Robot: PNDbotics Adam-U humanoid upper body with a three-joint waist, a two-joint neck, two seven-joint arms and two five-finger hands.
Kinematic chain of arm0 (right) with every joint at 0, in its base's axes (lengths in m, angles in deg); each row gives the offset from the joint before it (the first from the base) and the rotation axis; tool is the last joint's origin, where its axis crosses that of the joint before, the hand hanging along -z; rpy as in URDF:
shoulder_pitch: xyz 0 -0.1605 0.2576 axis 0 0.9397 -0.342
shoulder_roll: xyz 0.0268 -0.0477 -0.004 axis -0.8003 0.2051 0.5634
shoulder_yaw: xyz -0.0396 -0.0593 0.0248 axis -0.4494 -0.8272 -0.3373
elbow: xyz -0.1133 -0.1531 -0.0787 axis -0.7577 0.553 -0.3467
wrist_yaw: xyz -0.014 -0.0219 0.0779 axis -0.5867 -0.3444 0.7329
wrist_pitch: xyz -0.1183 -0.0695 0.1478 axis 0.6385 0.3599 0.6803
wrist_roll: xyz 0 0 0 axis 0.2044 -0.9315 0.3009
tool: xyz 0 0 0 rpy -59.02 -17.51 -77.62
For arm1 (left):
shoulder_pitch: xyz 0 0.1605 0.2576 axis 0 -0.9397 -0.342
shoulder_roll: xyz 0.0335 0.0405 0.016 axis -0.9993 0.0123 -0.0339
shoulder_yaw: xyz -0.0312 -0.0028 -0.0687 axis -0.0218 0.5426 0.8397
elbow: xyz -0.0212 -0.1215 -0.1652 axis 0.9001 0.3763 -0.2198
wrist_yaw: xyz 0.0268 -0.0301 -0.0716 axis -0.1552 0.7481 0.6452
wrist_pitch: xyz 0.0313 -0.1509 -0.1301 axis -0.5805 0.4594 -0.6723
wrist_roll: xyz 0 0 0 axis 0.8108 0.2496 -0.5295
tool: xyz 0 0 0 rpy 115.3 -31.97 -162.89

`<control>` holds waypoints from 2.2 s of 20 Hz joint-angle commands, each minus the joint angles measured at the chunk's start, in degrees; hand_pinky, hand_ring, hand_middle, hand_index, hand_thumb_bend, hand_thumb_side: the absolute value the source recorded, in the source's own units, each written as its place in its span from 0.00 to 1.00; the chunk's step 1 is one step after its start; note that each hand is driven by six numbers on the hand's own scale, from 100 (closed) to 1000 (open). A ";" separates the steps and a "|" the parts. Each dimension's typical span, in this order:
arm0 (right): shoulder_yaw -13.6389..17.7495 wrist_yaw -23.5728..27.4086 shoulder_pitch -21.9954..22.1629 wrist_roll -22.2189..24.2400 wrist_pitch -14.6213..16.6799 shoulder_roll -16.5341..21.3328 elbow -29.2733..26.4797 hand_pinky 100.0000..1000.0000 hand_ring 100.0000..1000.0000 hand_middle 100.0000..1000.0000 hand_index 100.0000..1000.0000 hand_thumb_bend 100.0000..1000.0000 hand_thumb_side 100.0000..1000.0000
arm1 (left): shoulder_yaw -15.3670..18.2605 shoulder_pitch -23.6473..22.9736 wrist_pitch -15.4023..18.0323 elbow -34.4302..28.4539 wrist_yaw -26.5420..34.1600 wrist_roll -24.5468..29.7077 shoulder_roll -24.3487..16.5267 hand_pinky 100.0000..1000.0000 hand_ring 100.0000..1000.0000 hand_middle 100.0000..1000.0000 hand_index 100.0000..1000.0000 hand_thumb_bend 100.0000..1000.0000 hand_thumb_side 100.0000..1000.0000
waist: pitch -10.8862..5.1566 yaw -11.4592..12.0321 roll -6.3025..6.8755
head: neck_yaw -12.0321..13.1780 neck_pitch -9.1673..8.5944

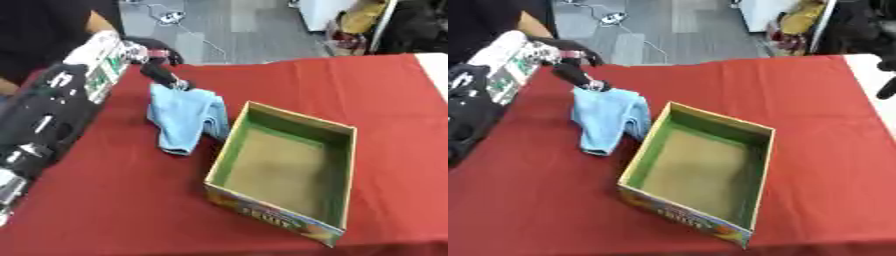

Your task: Pick up objects on the table and place them in the box.

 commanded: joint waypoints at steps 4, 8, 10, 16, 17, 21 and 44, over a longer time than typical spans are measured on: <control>-0.04 0.45 -1.05 0.90 0.60 0.79 -0.90 0.48 0.72 0.78 0.94 0.06 0.60 | 2.34 2.02 2.43 6.53 -3.84 -3.82 2.77 0.52 0.55 0.88 0.97 0.79 0.76 | -0.49 -0.04 -0.20 | 0.63 -0.05; -0.04 0.55 -1.12 0.90 0.68 0.84 -0.90 0.48 0.72 0.78 0.94 0.06 0.60 | 2.04 1.40 3.74 7.88 -3.51 -3.82 3.28 0.52 0.56 0.88 0.97 0.80 0.78 | -0.49 -0.03 -0.19 | 0.54 -0.05; -0.06 0.59 -1.16 0.93 0.74 0.88 -0.90 0.48 0.72 0.78 0.94 0.06 0.60 | 1.84 1.10 4.18 8.44 -3.27 -3.56 3.44 0.52 0.56 0.88 0.97 0.80 0.78 | -0.44 -0.05 -0.18 | 0.52 -0.05; -0.07 0.68 -1.39 0.97 0.89 0.87 -0.90 0.48 0.72 0.78 0.94 0.06 0.60 | 1.53 0.32 5.01 9.54 -4.28 -2.82 4.34 0.53 0.56 0.89 0.98 0.84 0.77 | -0.17 -0.14 -0.21 | 0.55 -0.05; -0.09 0.70 -1.44 0.98 0.90 0.85 -0.90 0.48 0.72 0.78 0.94 0.06 0.60 | 1.42 0.24 5.07 9.58 -4.97 -2.60 4.52 0.54 0.57 0.89 0.98 0.85 0.77 | -0.13 -0.17 -0.22 | 0.61 -0.05; -0.13 0.80 -1.64 1.03 0.90 0.77 -0.90 0.48 0.72 0.78 0.94 0.06 0.60 | 0.07 -0.01 6.18 9.28 -11.00 1.54 5.10 0.60 0.61 0.92 1.00 0.98 0.74 | -0.02 -0.38 -0.20 | 0.75 -0.05; 0.02 0.59 -1.78 0.97 0.62 0.58 -0.90 0.48 0.72 0.78 0.94 0.05 0.60 | 4.07 -1.98 -1.12 7.06 -3.71 -14.14 4.86 0.00 0.00 0.00 0.01 0.00 0.27 | 0.01 -0.54 -0.12 | 0.15 -0.05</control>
